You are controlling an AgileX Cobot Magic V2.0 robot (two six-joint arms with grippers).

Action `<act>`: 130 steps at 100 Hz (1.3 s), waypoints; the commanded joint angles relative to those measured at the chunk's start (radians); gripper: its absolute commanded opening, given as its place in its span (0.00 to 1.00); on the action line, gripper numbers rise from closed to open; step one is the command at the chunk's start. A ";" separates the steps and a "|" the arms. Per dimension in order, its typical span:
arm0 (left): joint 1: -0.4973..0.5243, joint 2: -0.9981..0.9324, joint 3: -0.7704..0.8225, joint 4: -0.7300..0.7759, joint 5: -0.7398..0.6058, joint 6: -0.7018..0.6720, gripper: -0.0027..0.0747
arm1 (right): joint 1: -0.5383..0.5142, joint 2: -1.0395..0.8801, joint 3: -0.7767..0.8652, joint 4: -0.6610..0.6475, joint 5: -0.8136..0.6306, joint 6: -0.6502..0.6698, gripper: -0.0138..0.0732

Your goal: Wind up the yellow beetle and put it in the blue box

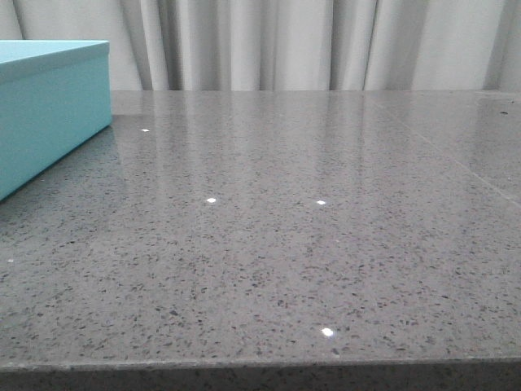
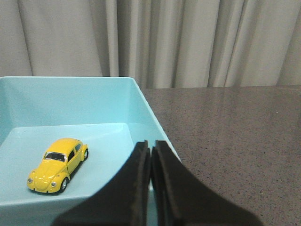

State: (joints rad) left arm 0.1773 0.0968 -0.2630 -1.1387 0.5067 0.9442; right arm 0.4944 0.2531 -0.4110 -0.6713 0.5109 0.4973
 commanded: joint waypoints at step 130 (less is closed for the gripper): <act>-0.186 -0.063 0.206 1.092 -0.459 -0.892 0.01 | -0.003 0.008 -0.027 -0.036 -0.049 0.000 0.03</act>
State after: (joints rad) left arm 0.0008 0.0348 -0.0704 -0.0509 0.1885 0.0638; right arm 0.4944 0.2531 -0.4110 -0.6713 0.5115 0.4979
